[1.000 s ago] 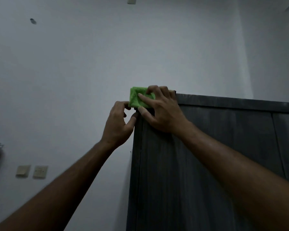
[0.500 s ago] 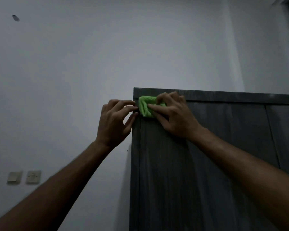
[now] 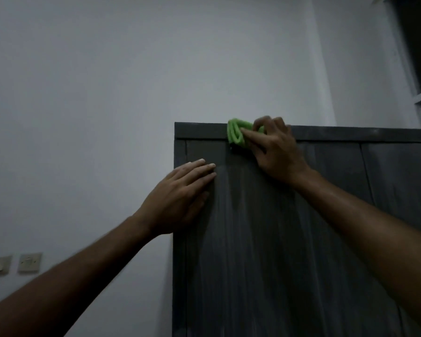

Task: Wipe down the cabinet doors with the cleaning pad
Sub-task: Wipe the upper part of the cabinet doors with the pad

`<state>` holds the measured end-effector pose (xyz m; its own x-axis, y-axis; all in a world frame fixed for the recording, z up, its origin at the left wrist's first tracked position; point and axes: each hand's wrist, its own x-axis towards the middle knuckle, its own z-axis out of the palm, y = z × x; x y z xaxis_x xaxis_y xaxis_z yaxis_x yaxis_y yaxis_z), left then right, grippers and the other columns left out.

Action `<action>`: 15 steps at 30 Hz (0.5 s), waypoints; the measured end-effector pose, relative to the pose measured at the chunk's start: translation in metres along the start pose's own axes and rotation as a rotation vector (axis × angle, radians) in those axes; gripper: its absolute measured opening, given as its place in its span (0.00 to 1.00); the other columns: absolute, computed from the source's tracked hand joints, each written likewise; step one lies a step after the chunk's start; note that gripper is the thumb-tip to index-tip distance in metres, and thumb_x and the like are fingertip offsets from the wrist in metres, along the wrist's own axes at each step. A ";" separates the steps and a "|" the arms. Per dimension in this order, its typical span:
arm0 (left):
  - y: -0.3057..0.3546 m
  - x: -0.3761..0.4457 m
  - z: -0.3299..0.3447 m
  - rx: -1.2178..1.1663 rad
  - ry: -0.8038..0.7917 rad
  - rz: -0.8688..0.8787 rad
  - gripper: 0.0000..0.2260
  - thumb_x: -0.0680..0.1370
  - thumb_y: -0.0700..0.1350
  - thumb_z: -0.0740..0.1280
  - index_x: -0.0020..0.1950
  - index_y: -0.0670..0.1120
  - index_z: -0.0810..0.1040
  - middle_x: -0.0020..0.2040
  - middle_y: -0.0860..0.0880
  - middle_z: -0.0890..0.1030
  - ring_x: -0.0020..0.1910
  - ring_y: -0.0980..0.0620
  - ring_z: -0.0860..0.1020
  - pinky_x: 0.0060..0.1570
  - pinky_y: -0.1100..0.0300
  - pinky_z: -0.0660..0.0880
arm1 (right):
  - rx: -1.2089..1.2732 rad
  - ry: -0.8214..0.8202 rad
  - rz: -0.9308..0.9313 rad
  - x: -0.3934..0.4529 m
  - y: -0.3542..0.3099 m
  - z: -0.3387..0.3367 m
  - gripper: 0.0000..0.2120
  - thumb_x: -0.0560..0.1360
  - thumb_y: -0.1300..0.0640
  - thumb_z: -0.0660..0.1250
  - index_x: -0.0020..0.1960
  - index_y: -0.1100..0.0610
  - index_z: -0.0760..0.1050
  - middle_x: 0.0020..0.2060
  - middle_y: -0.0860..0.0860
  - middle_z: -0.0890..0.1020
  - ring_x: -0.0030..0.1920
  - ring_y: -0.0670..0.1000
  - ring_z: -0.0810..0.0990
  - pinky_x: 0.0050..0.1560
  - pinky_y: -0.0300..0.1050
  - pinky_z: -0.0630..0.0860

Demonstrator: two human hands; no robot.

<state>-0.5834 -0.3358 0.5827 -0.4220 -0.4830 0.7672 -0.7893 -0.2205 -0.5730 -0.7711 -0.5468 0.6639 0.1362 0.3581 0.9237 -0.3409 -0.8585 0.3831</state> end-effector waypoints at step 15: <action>0.022 0.009 0.013 0.254 -0.033 0.026 0.24 0.84 0.54 0.59 0.73 0.40 0.77 0.73 0.38 0.76 0.72 0.36 0.75 0.71 0.40 0.71 | 0.030 0.052 0.109 -0.002 0.032 -0.004 0.16 0.82 0.51 0.63 0.67 0.52 0.79 0.56 0.58 0.77 0.55 0.63 0.73 0.53 0.59 0.72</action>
<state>-0.5989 -0.3559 0.5726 -0.4225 -0.5182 0.7436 -0.6389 -0.4116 -0.6499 -0.7864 -0.5735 0.6738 0.0517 0.2800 0.9586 -0.3228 -0.9036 0.2814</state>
